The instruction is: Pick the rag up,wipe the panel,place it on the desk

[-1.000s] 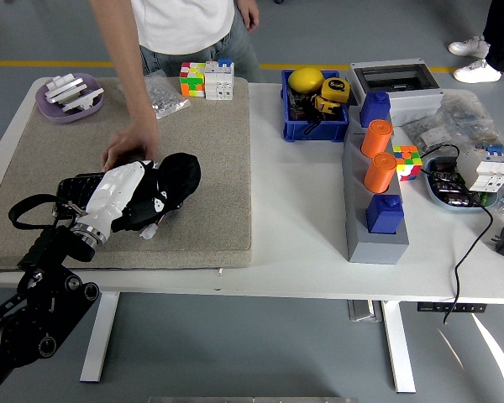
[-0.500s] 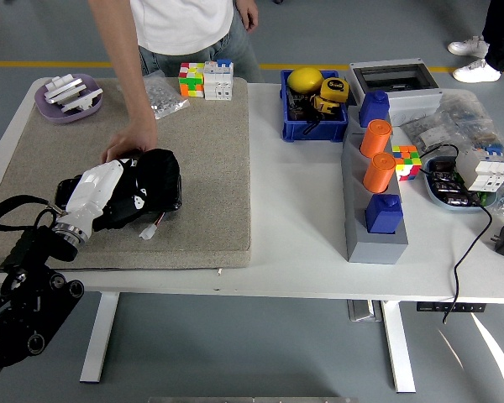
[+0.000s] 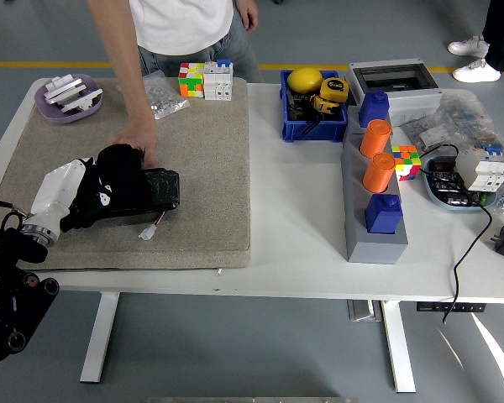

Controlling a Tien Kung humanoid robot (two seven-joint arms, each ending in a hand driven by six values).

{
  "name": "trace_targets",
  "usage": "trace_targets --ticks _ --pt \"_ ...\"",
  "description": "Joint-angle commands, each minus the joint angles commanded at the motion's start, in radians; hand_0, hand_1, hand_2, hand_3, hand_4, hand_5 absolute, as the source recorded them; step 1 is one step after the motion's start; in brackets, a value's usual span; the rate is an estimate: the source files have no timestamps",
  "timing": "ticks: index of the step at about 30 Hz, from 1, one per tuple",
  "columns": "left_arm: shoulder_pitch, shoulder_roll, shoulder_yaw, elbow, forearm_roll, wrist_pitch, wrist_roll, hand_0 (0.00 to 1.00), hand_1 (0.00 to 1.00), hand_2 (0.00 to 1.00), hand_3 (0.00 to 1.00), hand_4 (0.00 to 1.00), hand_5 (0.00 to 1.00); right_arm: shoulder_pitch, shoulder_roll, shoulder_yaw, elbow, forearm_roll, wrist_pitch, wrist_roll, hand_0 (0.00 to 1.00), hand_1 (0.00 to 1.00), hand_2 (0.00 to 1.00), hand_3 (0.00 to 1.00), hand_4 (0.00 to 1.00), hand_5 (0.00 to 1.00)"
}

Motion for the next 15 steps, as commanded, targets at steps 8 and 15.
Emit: trace_targets --ticks 8,15 --pt "0.013 0.011 -0.079 0.017 0.019 -0.002 0.004 0.260 0.207 0.549 0.396 0.002 0.002 -0.001 0.000 0.001 0.000 -0.002 0.001 -0.001 0.771 0.628 0.678 0.611 0.998 0.564" --pt "0.024 0.015 -0.129 0.028 0.033 -0.001 0.003 0.260 0.206 0.546 0.396 0.002 0.002 -0.001 0.000 0.004 0.000 -0.007 0.002 0.000 0.771 0.628 0.678 0.611 0.998 0.565"
